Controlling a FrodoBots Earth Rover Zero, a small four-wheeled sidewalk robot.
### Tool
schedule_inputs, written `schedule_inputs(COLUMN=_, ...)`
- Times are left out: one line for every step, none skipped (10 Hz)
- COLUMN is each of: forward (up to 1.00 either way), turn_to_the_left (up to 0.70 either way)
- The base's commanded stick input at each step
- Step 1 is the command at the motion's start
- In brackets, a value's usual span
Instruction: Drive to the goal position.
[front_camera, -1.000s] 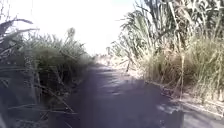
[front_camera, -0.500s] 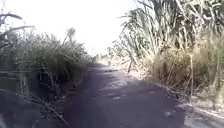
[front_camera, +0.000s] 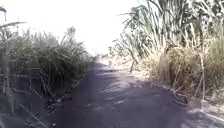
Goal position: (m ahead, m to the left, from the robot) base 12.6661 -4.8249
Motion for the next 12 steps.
schedule_inputs(forward=0.39, turn_to_the_left=0.00)
schedule_inputs(forward=0.39, turn_to_the_left=0.00)
schedule_inputs(forward=0.39, turn_to_the_left=0.00)
schedule_inputs(forward=0.39, turn_to_the_left=0.00)
schedule_inputs(forward=0.39, turn_to_the_left=0.00)
schedule_inputs(forward=0.39, turn_to_the_left=0.00)
schedule_inputs(forward=0.39, turn_to_the_left=0.00)
schedule_inputs(forward=0.39, turn_to_the_left=0.00)
schedule_inputs(forward=0.38, turn_to_the_left=0.00)
schedule_inputs(forward=0.38, turn_to_the_left=0.00)
schedule_inputs(forward=0.38, turn_to_the_left=0.00)
schedule_inputs(forward=0.38, turn_to_the_left=0.00)
